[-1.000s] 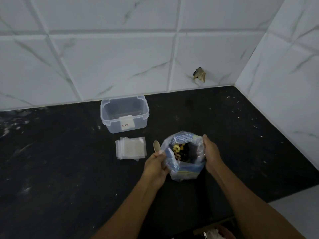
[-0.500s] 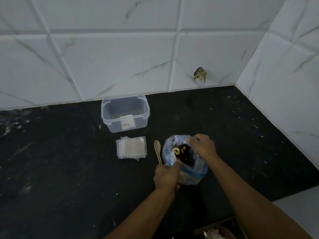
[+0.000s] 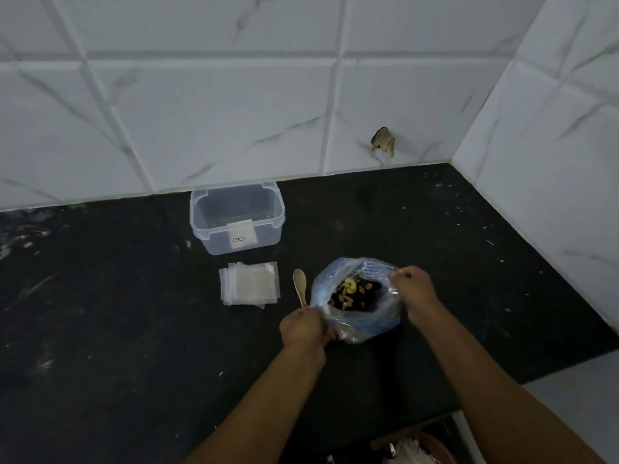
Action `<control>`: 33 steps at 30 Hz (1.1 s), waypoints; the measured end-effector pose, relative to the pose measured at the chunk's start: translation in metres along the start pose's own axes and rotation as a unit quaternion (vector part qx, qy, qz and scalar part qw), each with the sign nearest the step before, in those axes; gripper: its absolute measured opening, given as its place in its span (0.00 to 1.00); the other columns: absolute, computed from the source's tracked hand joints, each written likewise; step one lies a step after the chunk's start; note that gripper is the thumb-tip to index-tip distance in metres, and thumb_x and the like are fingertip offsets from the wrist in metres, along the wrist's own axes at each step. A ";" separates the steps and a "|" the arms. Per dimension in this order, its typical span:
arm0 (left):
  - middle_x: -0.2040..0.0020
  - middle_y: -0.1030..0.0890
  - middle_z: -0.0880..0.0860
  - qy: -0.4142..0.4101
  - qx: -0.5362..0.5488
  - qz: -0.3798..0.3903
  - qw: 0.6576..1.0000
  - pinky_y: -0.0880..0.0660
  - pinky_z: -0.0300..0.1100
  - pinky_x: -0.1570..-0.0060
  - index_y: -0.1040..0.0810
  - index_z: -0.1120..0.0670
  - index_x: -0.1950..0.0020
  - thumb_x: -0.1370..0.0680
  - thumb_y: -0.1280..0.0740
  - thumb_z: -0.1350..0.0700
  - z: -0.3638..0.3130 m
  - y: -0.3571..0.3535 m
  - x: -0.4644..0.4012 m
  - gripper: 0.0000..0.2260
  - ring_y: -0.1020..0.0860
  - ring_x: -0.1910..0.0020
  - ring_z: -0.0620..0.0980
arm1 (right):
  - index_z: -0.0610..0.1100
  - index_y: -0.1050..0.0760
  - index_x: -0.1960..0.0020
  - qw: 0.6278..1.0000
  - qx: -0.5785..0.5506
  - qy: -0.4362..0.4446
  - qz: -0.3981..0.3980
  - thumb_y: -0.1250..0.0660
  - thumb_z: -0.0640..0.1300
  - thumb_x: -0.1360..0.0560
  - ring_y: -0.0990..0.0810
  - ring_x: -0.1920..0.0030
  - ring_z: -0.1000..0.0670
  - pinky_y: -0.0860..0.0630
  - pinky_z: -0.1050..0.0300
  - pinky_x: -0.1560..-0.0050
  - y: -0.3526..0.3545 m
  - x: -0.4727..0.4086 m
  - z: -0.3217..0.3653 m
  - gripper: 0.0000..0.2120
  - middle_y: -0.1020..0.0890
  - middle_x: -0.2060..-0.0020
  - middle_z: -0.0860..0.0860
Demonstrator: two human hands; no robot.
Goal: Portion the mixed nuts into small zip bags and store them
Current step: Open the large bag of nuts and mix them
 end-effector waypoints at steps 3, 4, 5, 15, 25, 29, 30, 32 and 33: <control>0.50 0.21 0.61 0.065 0.080 0.065 0.992 0.24 0.46 0.56 0.26 0.60 0.44 0.20 0.38 0.64 -0.008 -0.004 -0.001 0.05 0.20 0.54 0.54 | 0.41 0.26 0.54 0.994 -0.059 -0.085 0.027 0.36 0.38 0.22 0.21 0.54 0.43 0.21 0.46 0.53 0.001 -0.001 -0.029 0.02 0.21 0.50 0.38; 0.50 0.20 0.60 0.077 0.092 0.080 0.990 0.24 0.47 0.54 0.26 0.61 0.42 0.19 0.38 0.63 -0.010 -0.006 -0.001 0.07 0.20 0.55 0.54 | 0.42 0.26 0.55 0.991 -0.071 -0.109 0.034 0.36 0.38 0.22 0.22 0.55 0.44 0.22 0.47 0.56 0.001 0.000 -0.038 0.04 0.21 0.50 0.38; 0.49 0.20 0.60 0.082 0.088 0.088 0.989 0.24 0.47 0.52 0.27 0.61 0.40 0.19 0.39 0.63 -0.012 -0.008 -0.003 0.08 0.21 0.54 0.53 | 0.42 0.27 0.56 0.988 -0.077 -0.124 0.039 0.36 0.38 0.21 0.22 0.56 0.44 0.22 0.48 0.57 0.000 0.000 -0.043 0.05 0.22 0.50 0.39; 0.47 0.20 0.59 -0.006 -0.085 0.089 0.992 0.21 0.49 0.62 0.27 0.58 0.36 0.23 0.36 0.57 -0.044 -0.024 -0.019 0.16 0.20 0.54 0.56 | 0.47 0.30 0.29 0.917 0.276 0.213 0.191 0.34 0.42 0.23 0.27 0.35 0.49 0.30 0.58 0.40 -0.041 0.019 0.044 0.23 0.25 0.34 0.49; 0.45 0.21 0.58 -0.098 -0.263 0.078 0.957 0.22 0.55 0.42 0.25 0.54 0.48 0.23 0.32 0.44 -0.073 -0.023 -0.028 0.14 0.21 0.46 0.57 | 0.38 0.20 0.52 0.965 0.124 0.071 0.222 0.39 0.50 0.20 0.20 0.55 0.46 0.25 0.51 0.51 -0.043 0.008 0.031 0.16 0.18 0.57 0.43; 0.46 0.21 0.58 -0.094 -0.251 0.079 0.960 0.22 0.53 0.43 0.25 0.55 0.45 0.22 0.35 0.42 -0.075 -0.022 -0.026 0.17 0.21 0.47 0.56 | 0.40 0.21 0.48 0.971 0.081 0.030 0.222 0.39 0.53 0.20 0.18 0.49 0.43 0.23 0.46 0.43 -0.047 0.007 0.018 0.16 0.17 0.52 0.41; 0.47 0.21 0.57 -0.112 -0.250 0.076 0.959 0.22 0.51 0.44 0.24 0.54 0.47 0.21 0.35 0.43 -0.077 -0.023 -0.025 0.15 0.21 0.48 0.55 | 0.39 0.21 0.48 0.973 0.080 0.041 0.211 0.40 0.52 0.20 0.18 0.50 0.43 0.23 0.45 0.44 -0.047 0.006 0.019 0.17 0.17 0.52 0.40; 0.49 0.20 0.56 -0.188 -0.293 0.058 0.936 0.22 0.51 0.45 0.23 0.53 0.49 0.21 0.36 0.44 -0.086 -0.023 -0.024 0.13 0.21 0.50 0.53 | 0.40 0.23 0.48 0.977 0.115 0.076 0.162 0.40 0.53 0.20 0.20 0.51 0.45 0.24 0.46 0.45 -0.040 0.001 0.020 0.17 0.19 0.50 0.40; 0.48 0.20 0.55 -0.233 -0.318 0.044 0.918 0.22 0.51 0.45 0.24 0.53 0.48 0.21 0.35 0.45 -0.092 -0.022 -0.019 0.12 0.21 0.51 0.51 | 0.41 0.24 0.47 0.976 0.154 0.090 0.127 0.40 0.54 0.20 0.21 0.50 0.46 0.24 0.47 0.46 -0.034 -0.003 0.020 0.16 0.19 0.49 0.42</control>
Point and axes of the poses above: each hand's wrist, its own x-axis away from the middle knuckle, its own y-axis out of the back of the hand, z = x × y, the point moved 10 cm from there along -x, towards the middle knuckle
